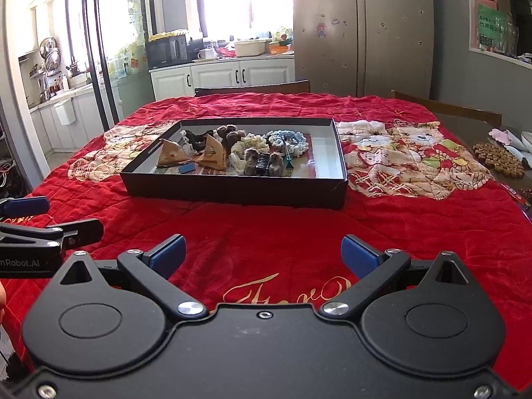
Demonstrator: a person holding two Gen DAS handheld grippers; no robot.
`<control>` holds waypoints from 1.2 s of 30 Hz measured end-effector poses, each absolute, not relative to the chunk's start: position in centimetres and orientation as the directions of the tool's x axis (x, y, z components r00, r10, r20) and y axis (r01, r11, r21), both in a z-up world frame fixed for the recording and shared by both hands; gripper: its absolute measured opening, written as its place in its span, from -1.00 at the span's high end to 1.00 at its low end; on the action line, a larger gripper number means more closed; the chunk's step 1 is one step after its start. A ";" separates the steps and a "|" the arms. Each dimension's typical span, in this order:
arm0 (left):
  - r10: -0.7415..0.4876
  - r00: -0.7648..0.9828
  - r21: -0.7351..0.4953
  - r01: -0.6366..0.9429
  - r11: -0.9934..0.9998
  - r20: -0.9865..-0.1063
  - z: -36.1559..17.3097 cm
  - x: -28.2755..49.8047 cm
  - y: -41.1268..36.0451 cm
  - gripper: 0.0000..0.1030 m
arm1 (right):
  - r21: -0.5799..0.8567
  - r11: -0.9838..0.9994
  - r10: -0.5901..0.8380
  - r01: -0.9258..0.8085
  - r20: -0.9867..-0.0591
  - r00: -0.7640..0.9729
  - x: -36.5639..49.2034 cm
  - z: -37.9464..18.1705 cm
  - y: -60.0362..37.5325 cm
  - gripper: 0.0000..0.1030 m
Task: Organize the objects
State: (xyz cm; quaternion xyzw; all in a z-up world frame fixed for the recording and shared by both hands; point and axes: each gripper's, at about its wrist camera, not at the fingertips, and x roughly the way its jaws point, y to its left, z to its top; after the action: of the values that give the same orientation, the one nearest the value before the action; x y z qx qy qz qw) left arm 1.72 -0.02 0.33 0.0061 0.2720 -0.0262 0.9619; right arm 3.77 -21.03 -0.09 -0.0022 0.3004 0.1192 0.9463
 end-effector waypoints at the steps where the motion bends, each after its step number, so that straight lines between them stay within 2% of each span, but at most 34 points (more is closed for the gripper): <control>1: -0.047 0.850 -0.002 0.054 0.999 -0.524 0.3 1.7 0.0 -1.00 | 0.067 0.971 0.225 -0.227 -0.570 0.791 3.8 -0.1 -21.0 -0.95; 36: -0.054 0.847 0.001 0.065 0.998 -0.528 0.2 1.6 -0.3 -1.00 | 0.064 0.969 0.230 -0.237 -0.579 0.782 3.6 -0.6 -20.7 -0.95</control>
State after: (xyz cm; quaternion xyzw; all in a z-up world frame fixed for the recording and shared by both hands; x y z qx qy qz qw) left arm 1.63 -0.34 0.25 0.0096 0.2745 -0.0310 0.9610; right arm 3.56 -20.67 -0.58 -0.0061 0.3061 0.1237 0.9439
